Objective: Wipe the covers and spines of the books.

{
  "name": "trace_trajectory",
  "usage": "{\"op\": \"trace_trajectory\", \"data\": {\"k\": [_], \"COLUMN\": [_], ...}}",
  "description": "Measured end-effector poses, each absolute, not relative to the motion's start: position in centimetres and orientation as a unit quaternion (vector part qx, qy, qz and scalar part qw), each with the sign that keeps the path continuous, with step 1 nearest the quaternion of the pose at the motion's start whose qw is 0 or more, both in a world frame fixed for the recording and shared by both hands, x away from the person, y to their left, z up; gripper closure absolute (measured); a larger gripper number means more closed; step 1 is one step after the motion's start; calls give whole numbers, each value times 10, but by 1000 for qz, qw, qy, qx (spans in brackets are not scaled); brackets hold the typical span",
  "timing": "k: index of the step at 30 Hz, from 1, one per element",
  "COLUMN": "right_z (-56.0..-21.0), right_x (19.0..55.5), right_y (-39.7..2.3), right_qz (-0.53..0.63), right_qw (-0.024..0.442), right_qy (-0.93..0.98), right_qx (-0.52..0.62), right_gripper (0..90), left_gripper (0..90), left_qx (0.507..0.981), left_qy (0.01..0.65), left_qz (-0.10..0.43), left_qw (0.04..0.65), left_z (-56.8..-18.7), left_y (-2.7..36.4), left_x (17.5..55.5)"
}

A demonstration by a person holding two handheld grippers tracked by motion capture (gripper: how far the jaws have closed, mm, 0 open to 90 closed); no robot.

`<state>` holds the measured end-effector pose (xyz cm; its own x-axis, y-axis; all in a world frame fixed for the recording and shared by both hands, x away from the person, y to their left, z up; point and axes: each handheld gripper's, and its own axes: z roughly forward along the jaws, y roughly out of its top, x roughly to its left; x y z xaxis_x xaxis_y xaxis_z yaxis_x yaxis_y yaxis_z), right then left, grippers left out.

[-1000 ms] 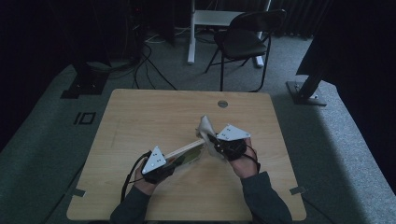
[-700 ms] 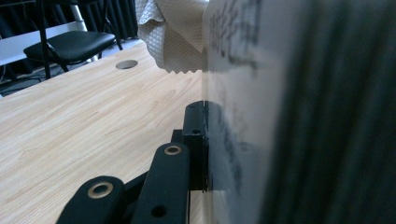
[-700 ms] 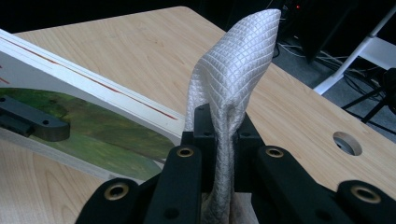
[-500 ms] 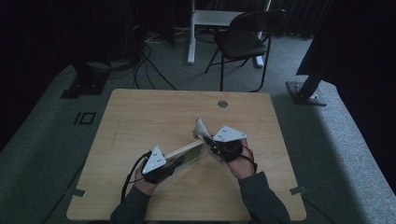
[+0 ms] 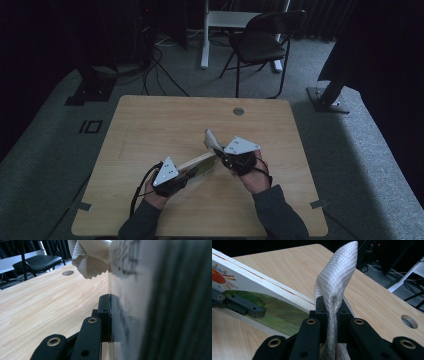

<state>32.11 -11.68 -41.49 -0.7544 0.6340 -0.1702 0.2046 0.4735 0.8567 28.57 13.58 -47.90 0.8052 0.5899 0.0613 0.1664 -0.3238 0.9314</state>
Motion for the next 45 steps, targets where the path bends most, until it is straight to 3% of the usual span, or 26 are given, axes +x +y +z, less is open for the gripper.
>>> {"op": "trace_trajectory", "data": {"k": [45], "right_z": [-407], "right_x": [305], "right_y": [-93], "right_qz": [462], "right_qw": [215], "right_qy": [835], "right_qx": [206], "right_gripper": [841], "left_gripper": [781], "left_qx": [792], "left_qy": [243], "left_qz": [197], "left_qw": [525], "left_z": [-481], "left_y": [135], "left_x": [287]}}
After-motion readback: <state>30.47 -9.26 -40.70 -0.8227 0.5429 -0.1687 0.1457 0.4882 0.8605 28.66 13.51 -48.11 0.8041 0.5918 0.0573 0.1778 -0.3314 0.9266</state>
